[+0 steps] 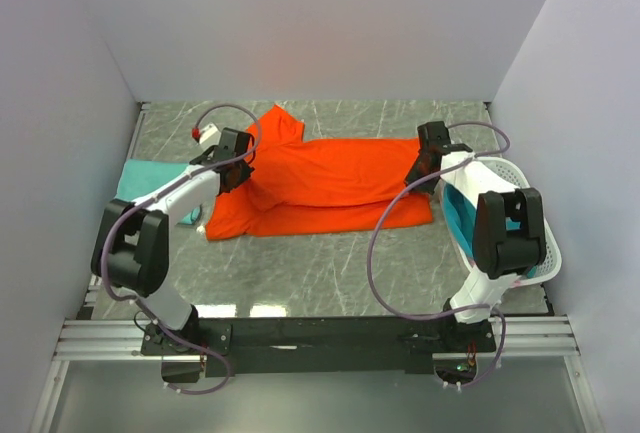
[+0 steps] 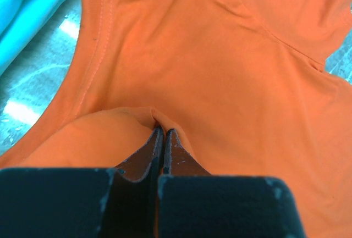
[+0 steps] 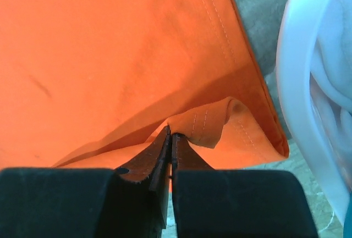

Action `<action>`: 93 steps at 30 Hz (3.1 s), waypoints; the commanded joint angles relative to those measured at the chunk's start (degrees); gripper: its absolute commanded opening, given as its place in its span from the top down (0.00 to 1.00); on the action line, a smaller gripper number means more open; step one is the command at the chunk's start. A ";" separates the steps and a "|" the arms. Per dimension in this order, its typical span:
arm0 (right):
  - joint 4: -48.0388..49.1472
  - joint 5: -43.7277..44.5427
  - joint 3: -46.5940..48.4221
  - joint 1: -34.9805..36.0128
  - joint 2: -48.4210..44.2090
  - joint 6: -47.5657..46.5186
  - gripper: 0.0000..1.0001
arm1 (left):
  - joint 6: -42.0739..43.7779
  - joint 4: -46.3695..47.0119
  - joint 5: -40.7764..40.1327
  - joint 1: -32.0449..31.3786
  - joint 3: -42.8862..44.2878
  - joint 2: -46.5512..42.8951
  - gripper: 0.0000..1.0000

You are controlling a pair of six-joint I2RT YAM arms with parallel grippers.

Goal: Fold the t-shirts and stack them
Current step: Fold the tshirt

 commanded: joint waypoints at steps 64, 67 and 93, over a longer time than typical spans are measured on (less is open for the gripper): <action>4.24 -0.11 15.59 5.43 10.64 -3.25 0.19 | 0.29 7.78 17.44 0.59 -7.16 -0.27 0.01; 5.28 0.25 11.91 5.43 7.04 -2.72 0.20 | 0.03 6.90 18.75 0.33 -7.41 0.61 0.01; 0.55 5.52 -9.72 5.43 -19.68 -3.77 0.20 | -0.77 6.64 13.93 -4.24 -4.79 3.68 0.91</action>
